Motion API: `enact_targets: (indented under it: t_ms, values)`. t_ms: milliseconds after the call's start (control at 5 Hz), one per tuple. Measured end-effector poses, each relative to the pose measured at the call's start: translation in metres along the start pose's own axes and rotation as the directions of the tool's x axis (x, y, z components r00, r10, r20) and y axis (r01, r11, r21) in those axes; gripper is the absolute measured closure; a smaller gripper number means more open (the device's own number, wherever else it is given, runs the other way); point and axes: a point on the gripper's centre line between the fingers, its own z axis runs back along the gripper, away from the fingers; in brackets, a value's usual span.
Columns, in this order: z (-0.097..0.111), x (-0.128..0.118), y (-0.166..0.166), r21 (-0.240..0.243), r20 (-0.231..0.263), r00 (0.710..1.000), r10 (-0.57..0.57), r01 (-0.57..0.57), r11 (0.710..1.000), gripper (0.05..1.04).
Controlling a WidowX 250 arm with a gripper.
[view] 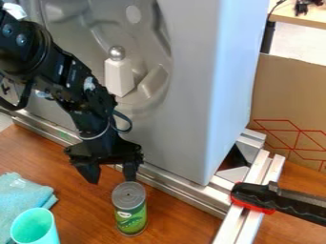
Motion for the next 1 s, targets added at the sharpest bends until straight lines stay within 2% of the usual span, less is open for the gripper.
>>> enact_targets:
  t_ms: [200,400,600,800,1000]
  values:
    - [-0.002,-0.021,-0.004,-0.045,-0.093,0.988,-0.12,0.117,0.992,0.083]
    - [0.002,-0.044,0.0,-0.046,-0.149,0.98,-0.134,0.129,0.991,0.083]
    - [0.013,-0.065,-0.008,-0.059,-0.175,0.968,-0.178,0.171,0.984,0.083]
    - [0.021,-0.075,-0.011,-0.058,-0.188,0.96,-0.207,0.199,0.978,0.083]
    - [0.024,-0.068,-0.014,-0.073,-0.205,0.941,-0.268,0.258,0.963,0.083]
